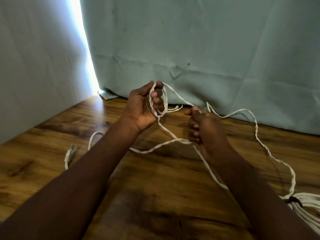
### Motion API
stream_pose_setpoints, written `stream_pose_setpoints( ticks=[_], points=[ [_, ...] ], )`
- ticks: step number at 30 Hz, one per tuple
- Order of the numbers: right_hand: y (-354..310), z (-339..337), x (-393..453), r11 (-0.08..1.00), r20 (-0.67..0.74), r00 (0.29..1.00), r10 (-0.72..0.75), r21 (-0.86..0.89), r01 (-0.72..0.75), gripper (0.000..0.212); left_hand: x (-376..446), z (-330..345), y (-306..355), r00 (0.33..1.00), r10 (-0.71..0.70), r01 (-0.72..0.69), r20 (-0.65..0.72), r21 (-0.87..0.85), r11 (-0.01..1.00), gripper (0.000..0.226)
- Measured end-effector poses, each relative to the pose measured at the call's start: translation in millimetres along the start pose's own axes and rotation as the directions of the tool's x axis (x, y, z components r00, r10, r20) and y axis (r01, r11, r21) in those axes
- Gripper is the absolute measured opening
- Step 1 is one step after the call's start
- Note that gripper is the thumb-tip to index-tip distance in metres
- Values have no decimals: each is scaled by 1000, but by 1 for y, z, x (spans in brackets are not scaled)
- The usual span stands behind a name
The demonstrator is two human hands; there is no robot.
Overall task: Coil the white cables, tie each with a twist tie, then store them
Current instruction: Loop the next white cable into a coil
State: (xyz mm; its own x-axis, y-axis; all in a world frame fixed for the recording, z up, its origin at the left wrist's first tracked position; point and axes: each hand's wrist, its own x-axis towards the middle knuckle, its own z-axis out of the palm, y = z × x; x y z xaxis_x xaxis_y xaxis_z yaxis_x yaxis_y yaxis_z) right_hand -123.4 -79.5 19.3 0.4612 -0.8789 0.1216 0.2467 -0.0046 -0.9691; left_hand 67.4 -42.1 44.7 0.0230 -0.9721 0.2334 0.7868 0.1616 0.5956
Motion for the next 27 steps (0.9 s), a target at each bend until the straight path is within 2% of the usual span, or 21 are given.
stream_pose_setpoints(
  ticks=[2, 5, 8, 13, 17, 21, 23, 25, 27],
  points=[
    [-10, -17, 9, 947, -37, 998, 42, 319, -29, 29, -4, 4, 2, 993, -108, 92, 38, 293, 952, 42],
    [-16, -41, 17, 838, -61, 998, 20, 546, 17, 31, -7, 9, -10, 955, -290, 203, 68, 564, 800, 41],
    [-17, -52, 19, 789, -66, 997, -43, 610, 75, 32, -8, 5, -20, 920, -378, 203, 103, 702, 683, 41],
    [-18, -48, 17, 768, 12, 992, -125, 634, 89, 33, -9, -3, -17, 917, -390, 166, 85, 808, 566, 40],
    [-24, -55, 18, 756, 10, 981, -194, 638, 143, 33, -9, -5, -11, 896, -440, 174, 55, 870, 462, 36],
    [-23, -60, 19, 774, -15, 988, -156, 619, 132, 32, -7, -6, -10, 867, -487, 220, 103, 798, 561, 30],
    [-22, -60, 20, 815, -38, 996, -80, 572, 87, 31, -7, -5, -9, 854, -492, 252, 171, 692, 677, 29],
    [-21, -58, 19, 916, -130, 991, -2, 397, 54, 31, -7, -2, -9, 854, -441, 254, 276, 518, 817, 27],
    [-16, -53, 19, 998, -265, 964, -9, 55, 24, 33, -4, 1, -8, 864, -329, 219, 381, 305, 927, 24]
  ],
)
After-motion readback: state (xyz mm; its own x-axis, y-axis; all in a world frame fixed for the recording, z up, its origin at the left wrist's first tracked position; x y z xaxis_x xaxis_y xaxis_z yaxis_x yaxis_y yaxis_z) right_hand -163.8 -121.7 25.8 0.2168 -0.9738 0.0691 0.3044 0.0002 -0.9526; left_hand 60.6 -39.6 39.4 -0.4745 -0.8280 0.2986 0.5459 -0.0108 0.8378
